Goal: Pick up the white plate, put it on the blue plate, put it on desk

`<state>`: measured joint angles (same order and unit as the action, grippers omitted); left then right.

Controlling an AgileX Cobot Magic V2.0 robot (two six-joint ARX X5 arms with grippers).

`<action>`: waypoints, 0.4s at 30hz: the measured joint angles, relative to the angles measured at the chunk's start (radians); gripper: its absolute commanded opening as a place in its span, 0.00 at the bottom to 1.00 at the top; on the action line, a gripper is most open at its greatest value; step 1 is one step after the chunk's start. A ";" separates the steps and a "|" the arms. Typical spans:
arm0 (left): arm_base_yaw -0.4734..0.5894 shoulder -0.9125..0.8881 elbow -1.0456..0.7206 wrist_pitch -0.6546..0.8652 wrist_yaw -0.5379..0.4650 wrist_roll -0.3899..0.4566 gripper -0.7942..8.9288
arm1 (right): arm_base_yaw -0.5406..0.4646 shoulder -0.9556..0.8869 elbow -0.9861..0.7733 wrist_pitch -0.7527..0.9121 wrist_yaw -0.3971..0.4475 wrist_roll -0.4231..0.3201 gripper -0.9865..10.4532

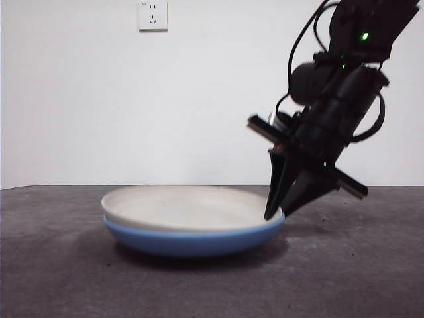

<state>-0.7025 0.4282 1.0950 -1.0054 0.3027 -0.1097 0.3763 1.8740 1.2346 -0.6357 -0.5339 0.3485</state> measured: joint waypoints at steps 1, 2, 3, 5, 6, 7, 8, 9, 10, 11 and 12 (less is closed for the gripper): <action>0.000 0.000 0.000 -0.001 0.000 0.000 0.70 | 0.001 0.007 0.000 -0.001 0.008 0.000 0.10; 0.000 0.000 0.000 0.000 0.000 0.000 0.70 | 0.001 0.011 0.000 -0.002 0.012 0.000 0.10; 0.000 0.000 0.000 0.000 0.000 0.000 0.70 | 0.001 0.011 0.000 -0.002 0.016 0.000 0.10; 0.000 0.000 0.000 0.000 0.000 0.000 0.70 | 0.001 0.011 0.002 -0.003 0.030 0.000 0.10; 0.000 0.000 0.000 0.000 0.000 0.000 0.70 | 0.001 0.011 0.003 -0.003 0.032 -0.001 0.10; 0.000 0.000 0.000 0.000 0.000 0.000 0.70 | 0.001 0.011 0.003 -0.003 0.032 -0.004 0.10; 0.000 0.000 0.000 0.000 0.000 0.000 0.70 | 0.001 0.011 0.003 -0.003 0.031 -0.006 0.10; 0.000 0.000 0.000 0.000 0.000 0.000 0.70 | 0.001 0.011 0.003 -0.003 0.031 -0.008 0.10; 0.000 0.000 0.000 0.000 0.000 0.000 0.70 | 0.001 0.011 0.003 -0.003 0.030 -0.008 0.12; 0.000 0.000 0.000 0.000 0.000 0.000 0.70 | 0.001 0.011 0.003 -0.003 0.030 -0.010 0.16; 0.000 0.000 0.000 0.000 0.000 0.000 0.70 | 0.001 0.011 0.003 -0.003 0.031 -0.011 0.23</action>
<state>-0.7025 0.4282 1.0950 -1.0058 0.3027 -0.1097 0.3771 1.8851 1.2377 -0.6388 -0.5034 0.3374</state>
